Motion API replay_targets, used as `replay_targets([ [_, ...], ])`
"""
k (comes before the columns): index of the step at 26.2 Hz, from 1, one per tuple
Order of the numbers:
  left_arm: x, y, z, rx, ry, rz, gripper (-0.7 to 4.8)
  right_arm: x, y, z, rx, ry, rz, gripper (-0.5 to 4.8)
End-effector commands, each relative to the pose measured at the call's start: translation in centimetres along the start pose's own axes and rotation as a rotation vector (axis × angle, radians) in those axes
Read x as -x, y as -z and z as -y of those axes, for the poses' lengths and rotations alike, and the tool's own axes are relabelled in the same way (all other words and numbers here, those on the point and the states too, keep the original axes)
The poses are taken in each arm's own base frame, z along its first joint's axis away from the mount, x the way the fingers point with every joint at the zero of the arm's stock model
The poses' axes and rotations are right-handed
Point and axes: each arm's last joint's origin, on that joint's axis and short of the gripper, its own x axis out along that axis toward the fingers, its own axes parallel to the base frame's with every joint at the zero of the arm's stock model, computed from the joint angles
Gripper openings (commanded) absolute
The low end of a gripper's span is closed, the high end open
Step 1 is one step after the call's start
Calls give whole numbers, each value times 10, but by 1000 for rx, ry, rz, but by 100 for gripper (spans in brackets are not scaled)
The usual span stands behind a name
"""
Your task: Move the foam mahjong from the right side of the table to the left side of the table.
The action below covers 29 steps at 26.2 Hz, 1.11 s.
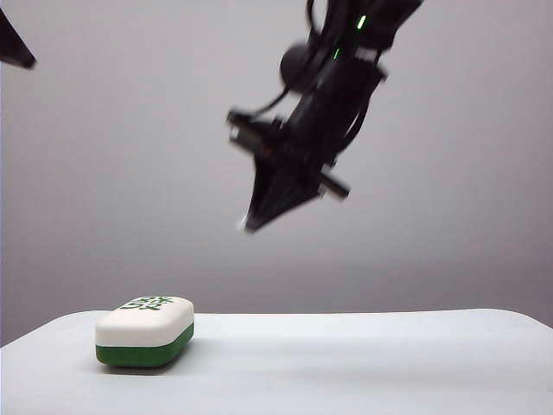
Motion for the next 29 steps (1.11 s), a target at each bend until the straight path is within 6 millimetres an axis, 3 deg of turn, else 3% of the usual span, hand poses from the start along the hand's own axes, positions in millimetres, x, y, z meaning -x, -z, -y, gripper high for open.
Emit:
replay_targets([
  [1,19,-5,4,-12,-26,74,-5,72,9,-25,58,131,163,-5],
  [9,32,8,9,-5,-80,7,-5,161,65,-48,65,246,391,-5],
  [11,35,12,10,10,-82,17,-5,178,86,-49,40,300,451,-5],
  [13,40,21,13,31,-91,34,-5,200,128,-47,-28,391,563,-5],
  [17,43,36,15,74,-175,53,-5,207,172,-41,-70,445,680,-5],
  [24,39,70,19,205,-229,199,-5,195,244,-31,-147,548,898,-5],
  [29,32,89,21,216,-229,253,-5,182,272,-29,-158,614,964,-5],
])
